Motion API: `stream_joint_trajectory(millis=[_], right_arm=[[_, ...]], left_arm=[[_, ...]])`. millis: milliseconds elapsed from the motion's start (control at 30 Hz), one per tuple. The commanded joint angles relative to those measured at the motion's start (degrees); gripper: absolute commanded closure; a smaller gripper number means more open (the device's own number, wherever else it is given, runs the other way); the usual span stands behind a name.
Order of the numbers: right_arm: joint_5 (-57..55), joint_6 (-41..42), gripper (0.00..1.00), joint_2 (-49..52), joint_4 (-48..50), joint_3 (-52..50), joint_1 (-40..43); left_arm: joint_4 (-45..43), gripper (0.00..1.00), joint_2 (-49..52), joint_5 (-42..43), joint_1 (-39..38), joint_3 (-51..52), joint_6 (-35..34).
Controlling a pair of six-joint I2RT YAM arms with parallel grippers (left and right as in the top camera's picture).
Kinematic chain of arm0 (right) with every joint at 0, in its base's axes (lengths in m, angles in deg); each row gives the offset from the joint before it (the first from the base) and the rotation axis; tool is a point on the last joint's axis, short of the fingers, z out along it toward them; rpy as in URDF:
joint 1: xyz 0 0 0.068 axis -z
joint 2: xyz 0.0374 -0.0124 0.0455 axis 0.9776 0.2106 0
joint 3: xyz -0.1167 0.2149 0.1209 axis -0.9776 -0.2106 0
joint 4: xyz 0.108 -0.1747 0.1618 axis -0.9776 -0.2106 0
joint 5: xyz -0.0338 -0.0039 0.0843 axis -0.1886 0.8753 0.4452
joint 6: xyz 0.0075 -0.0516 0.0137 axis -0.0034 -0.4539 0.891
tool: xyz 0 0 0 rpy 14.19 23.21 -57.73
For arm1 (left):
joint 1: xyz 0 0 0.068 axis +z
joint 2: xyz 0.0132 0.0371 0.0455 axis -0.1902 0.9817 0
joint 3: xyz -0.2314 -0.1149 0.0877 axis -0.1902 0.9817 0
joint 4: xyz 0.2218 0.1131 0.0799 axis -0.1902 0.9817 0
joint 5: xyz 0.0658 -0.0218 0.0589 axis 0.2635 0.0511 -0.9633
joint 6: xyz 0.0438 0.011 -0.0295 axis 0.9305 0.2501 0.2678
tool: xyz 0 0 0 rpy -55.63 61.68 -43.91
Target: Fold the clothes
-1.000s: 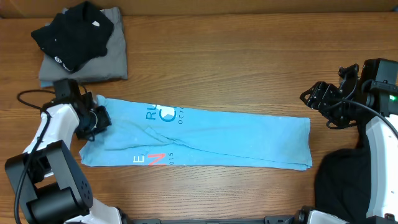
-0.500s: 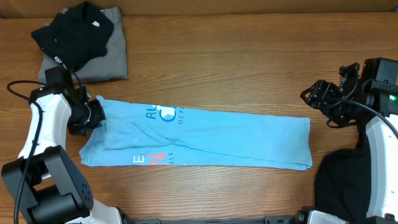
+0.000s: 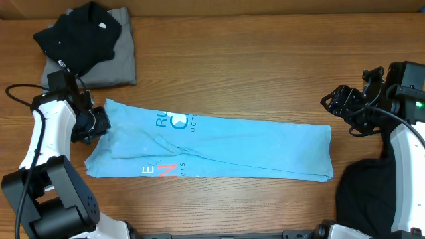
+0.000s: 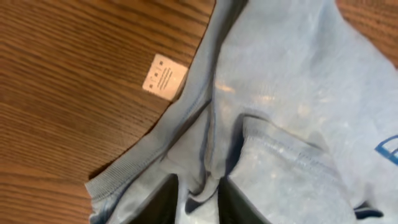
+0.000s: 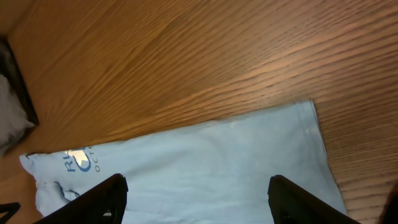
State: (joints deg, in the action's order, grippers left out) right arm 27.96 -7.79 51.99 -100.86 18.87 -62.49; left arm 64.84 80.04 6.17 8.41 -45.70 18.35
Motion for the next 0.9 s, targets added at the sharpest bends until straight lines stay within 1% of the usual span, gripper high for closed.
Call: stream_joint_trajectory(millis=[0, 33, 67, 167, 200, 300, 433, 500, 667, 767, 867], right_arm=[[0.31, 0.15, 0.24, -0.63, 0.37, 0.87, 0.15], [0.31, 0.15, 0.24, -0.63, 0.37, 0.87, 0.15], [0.33, 0.15, 0.24, -0.63, 0.39, 0.87, 0.15], [0.33, 0.15, 0.24, -0.63, 0.46, 0.87, 0.15], [0.33, 0.17, 0.24, -0.63, 0.44, 0.87, 0.15], [0.33, 0.17, 0.24, -0.63, 0.26, 0.87, 0.15], [0.33, 0.17, 0.24, -0.63, 0.37, 0.87, 0.15], [0.33, 0.17, 0.24, -0.63, 0.50, 0.87, 0.15], [0.33, 0.17, 0.24, -0.63, 0.33, 0.87, 0.15], [0.33, 0.17, 0.24, -0.63, 0.09, 0.87, 0.15], [0.33, 0.15, 0.24, -0.63, -0.11, 0.87, 0.15]], left_arm=[[-0.42, 0.90, -1.09, 2.03, -0.26, -1.84, 0.31], [-0.76, 0.92, -1.09, 3.26, -0.28, -2.45, 0.31], [-1.44, 0.96, -1.09, 5.03, -0.28, -2.93, 0.31], [-7.02, 0.96, -1.03, 13.60, -0.46, -3.10, 0.31], [-8.85, 0.96, -0.87, 14.60, -0.59, -2.99, 0.31], [-14.38, 0.96, -0.07, 13.40, -1.22, -2.51, 0.31], [-22.21, 0.96, 2.60, 9.44, -2.08, -0.55, 0.33], [-25.38, 0.96, 4.76, 9.46, -2.12, -0.09, 0.31], [-26.75, 0.96, 11.28, 9.86, -2.16, -0.09, 0.76], [-25.11, 0.96, 14.27, 9.81, -2.16, -0.09, 1.44], [-23.41, 0.96, 14.99, 9.79, -2.03, -0.09, 1.33]])
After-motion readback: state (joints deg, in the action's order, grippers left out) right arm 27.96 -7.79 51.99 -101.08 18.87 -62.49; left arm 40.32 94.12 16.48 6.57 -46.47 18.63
